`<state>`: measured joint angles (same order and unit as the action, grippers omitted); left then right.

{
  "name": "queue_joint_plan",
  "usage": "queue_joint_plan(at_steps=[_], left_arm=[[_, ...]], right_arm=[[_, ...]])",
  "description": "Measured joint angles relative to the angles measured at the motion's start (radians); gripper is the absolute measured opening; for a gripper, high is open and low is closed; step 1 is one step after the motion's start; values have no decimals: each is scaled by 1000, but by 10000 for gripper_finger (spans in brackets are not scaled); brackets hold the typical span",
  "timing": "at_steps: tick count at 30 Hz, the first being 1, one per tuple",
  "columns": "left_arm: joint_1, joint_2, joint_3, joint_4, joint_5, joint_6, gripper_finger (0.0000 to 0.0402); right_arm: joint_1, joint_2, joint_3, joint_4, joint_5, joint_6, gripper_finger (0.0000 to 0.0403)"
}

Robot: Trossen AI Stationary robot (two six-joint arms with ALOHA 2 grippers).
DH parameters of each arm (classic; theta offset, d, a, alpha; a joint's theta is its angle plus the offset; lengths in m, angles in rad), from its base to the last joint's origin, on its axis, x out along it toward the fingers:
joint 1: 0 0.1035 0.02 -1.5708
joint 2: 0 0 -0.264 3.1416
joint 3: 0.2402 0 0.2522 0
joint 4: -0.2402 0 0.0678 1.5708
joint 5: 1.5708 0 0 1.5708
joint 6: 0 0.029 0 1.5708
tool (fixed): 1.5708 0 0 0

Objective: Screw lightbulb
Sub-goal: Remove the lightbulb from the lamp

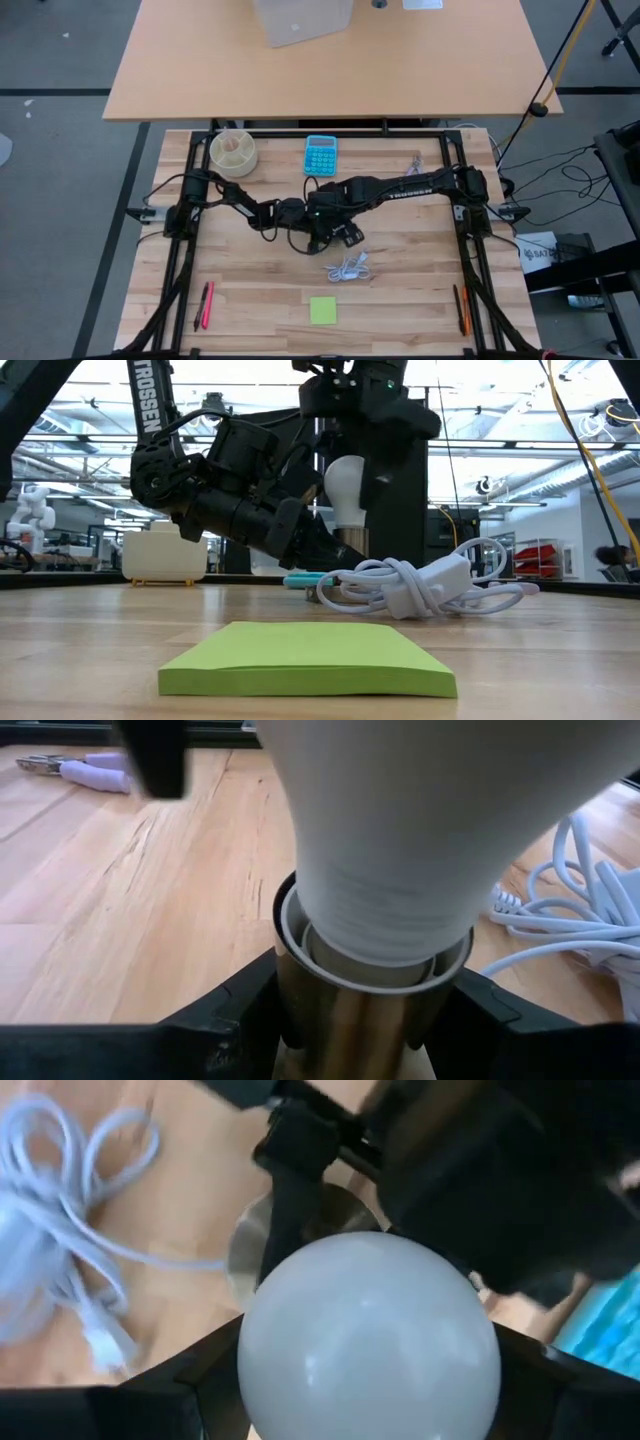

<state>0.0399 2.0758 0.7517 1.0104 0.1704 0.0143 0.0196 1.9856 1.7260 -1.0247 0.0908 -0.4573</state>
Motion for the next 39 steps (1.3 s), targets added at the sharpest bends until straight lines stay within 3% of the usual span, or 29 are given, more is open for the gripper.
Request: queue_joint_plan(at_steps=[5,9,15,21,28,39], left_arm=[[0,0,0,0,6,-1,197],[0,0,0,0,6,-2,197],[0,0,0,-1,13,-4,197],[2,0,2,-2,16,-7,197],[2,0,2,-4,15,-6,197],[-2,0,3,-5,11,-6,197]], right_arm=[[0,0,0,12,17,-215,280],[2,0,0,18,21,-223,281],[15,0,0,15,22,-10,285],[35,0,3,35,19,238,321],[51,0,3,26,-32,419,359],[51,-17,3,7,-33,716,360]])
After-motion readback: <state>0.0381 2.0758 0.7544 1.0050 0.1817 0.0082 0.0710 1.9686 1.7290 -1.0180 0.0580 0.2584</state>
